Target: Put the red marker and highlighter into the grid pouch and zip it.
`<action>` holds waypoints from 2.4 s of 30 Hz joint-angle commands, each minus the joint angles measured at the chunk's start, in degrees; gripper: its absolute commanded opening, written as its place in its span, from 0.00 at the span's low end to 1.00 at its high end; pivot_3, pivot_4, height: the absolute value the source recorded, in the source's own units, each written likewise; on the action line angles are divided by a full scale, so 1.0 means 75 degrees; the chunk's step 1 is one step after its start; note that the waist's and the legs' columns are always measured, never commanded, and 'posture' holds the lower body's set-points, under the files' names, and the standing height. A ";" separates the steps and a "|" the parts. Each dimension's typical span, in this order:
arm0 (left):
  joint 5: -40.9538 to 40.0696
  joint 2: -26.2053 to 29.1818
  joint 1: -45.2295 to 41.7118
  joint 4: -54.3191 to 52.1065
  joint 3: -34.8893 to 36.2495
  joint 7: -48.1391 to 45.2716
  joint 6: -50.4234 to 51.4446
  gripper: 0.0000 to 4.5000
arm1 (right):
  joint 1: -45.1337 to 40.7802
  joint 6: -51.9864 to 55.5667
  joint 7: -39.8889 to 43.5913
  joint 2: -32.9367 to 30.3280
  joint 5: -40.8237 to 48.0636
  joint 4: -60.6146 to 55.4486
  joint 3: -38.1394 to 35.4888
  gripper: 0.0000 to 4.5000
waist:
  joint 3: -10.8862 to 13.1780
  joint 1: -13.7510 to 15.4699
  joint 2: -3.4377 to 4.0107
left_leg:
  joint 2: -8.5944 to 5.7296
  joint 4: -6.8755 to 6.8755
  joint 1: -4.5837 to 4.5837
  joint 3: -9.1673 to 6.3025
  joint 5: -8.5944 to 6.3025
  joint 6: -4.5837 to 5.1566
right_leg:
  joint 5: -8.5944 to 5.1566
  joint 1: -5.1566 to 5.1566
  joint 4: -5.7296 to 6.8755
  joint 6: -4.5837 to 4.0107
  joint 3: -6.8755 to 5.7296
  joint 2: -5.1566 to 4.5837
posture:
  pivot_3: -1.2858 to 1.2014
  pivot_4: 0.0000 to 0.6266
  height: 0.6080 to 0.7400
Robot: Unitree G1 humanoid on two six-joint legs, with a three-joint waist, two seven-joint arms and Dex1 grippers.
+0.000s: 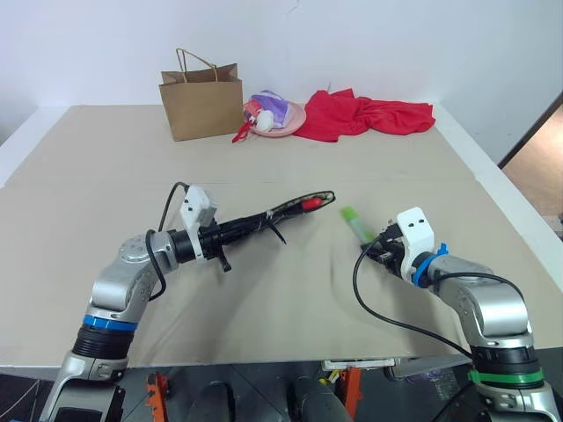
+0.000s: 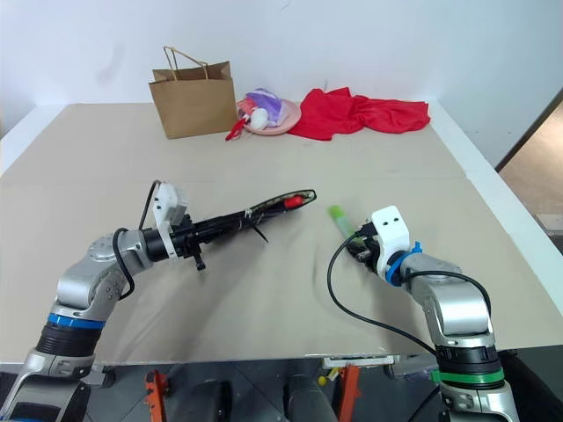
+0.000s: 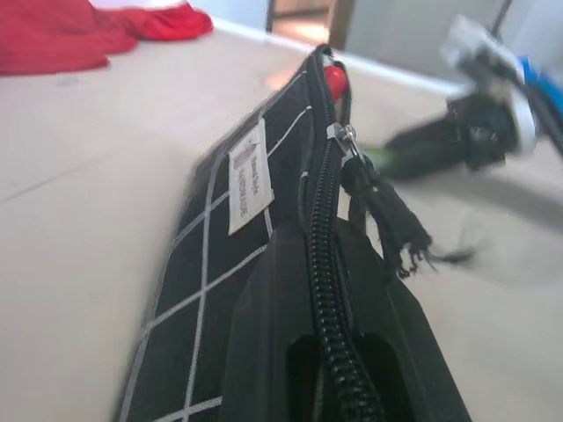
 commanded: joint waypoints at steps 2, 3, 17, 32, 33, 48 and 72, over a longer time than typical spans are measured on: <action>0.0389 0.0141 0.0039 -0.0147 -0.0232 -0.0285 -0.0531 0.00 | -0.0610 -0.1426 0.0687 -0.0632 0.0126 -0.0393 -0.0439 0.24 | 0.0004 -0.0003 0.0002 | 0.0000 -0.0001 0.0000 0.0008 0.0000 0.0000 | 0.0000 -0.0005 0.0000 0.0000 0.0006 0.0000 | 0.52 0.24 1.00; 0.0412 0.0132 0.0025 -0.0119 -0.0234 -0.0311 -0.0561 0.00 | -0.0691 -0.1705 0.0962 -0.0833 0.0206 -0.0446 -0.0495 0.24 | 0.0005 -0.0001 0.0002 | 0.0000 -0.0001 -0.0002 0.0006 0.0000 0.0000 | 0.0000 -0.0005 0.0000 0.0000 0.0004 0.0000 | 0.52 0.24 1.00; 0.0469 -0.0020 0.0000 -0.0099 -0.0246 -0.0342 -0.0661 0.00 | 0.0084 -0.2470 0.4765 -0.3859 0.1754 -0.1852 -0.0823 0.24 | 0.0009 -0.0003 -0.0004 | 0.0000 0.0001 0.0000 -0.0004 -0.0008 0.0008 | -0.0013 0.0006 -0.0007 0.0003 -0.0005 -0.0007 | 0.52 0.24 1.00; 0.0523 -0.0066 -0.0030 -0.0086 -0.0233 -0.0394 -0.0703 0.00 | -0.0426 -0.3274 0.4760 -0.3627 0.0860 -0.0836 0.0478 0.24 | 0.0010 0.0016 -0.0006 | 0.0003 0.0000 0.0003 0.0003 -0.0004 0.0001 | -0.0010 0.0003 -0.0005 0.0003 -0.0001 -0.0003 | 0.52 0.24 1.00; 0.0523 -0.0071 -0.0040 -0.0074 -0.0231 -0.0402 -0.0706 0.00 | -0.0462 -0.3337 0.4789 -0.3618 0.0768 -0.0700 0.0586 0.24 | 0.0010 0.0016 -0.0006 | 0.0002 0.0000 0.0003 0.0003 -0.0004 0.0001 | -0.0010 0.0003 -0.0005 0.0003 -0.0001 -0.0004 | 0.52 0.24 1.00; 0.0551 -0.0129 -0.0081 0.0031 -0.0271 -0.0486 -0.0806 0.00 | -0.2144 -0.4234 0.5379 -0.2966 -0.0458 0.0902 0.2028 0.24 | 0.0011 -0.0005 -0.0004 | 0.0006 0.0001 0.0008 0.0008 -0.0004 0.0001 | -0.0004 0.0001 -0.0003 -0.0006 0.0001 -0.0001 | 0.52 0.24 1.00; 0.0667 -0.0226 0.0030 0.0424 -0.0245 -0.0660 -0.1313 0.00 | -0.4258 -0.5355 0.5379 0.0155 -0.2519 0.2290 0.4018 0.68 | 0.0012 0.0020 -0.0003 | 0.0003 0.0002 -0.0008 -0.0009 -0.0004 -0.0001 | 0.0017 -0.0005 0.0003 -0.0058 -0.0017 -0.0007 | 0.52 0.24 1.00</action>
